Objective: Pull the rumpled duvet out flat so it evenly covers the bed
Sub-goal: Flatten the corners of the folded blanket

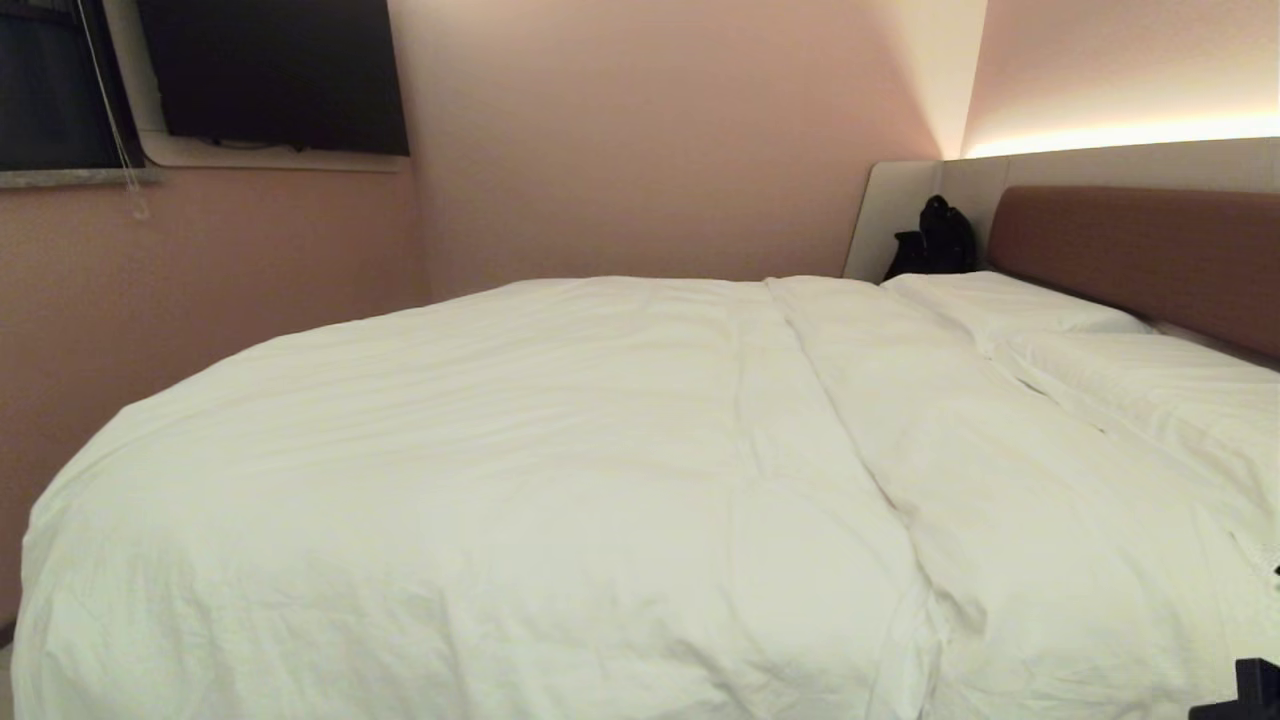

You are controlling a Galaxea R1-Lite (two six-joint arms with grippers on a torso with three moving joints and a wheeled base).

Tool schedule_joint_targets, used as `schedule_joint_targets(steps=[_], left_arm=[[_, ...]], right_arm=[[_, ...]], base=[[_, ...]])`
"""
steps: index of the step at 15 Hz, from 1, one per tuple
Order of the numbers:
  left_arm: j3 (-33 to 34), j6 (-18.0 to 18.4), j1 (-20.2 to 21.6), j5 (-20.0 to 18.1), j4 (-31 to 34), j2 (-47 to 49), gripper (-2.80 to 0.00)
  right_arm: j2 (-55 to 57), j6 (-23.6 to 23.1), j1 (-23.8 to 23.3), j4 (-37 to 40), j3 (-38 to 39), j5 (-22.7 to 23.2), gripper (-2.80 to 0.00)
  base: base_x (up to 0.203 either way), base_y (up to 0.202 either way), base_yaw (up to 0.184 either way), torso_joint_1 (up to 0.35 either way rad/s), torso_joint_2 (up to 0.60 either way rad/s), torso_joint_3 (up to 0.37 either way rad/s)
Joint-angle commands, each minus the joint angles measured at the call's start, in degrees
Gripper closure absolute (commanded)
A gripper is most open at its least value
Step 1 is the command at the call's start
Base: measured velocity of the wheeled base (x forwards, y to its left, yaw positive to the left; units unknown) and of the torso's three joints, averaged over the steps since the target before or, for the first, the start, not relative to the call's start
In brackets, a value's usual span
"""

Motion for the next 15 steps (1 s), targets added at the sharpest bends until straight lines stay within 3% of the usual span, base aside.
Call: schedule_joint_targets(steps=[1, 6, 7, 15], left_arm=[[0.0, 0.0, 0.0, 0.0, 0.0, 0.1, 0.00], [0.0, 0.0, 0.0, 0.0, 0.0, 0.1, 0.00], [0.0, 0.0, 0.0, 0.0, 0.0, 0.1, 0.00], [0.0, 0.0, 0.0, 0.0, 0.0, 0.1, 0.00]], right_arm=[[7.9, -0.2, -1.9, -14.0, 3.0, -2.8, 0.00], [15.4, -0.1, -2.5, -27.3, 8.4, -3.0, 0.00], [16.6, -0.1, -2.7, -29.2, 8.4, -3.1, -2.80], [20.4, -0.2, -2.7, -38.0, 8.1, -3.1, -2.80]], base=[[0.000, 0.000, 0.000, 0.000, 0.00, 0.000], [0.000, 0.000, 0.000, 0.000, 0.00, 0.000], [0.000, 0.000, 0.000, 0.000, 0.00, 0.000], [0.000, 0.000, 0.000, 0.000, 0.00, 0.000]])
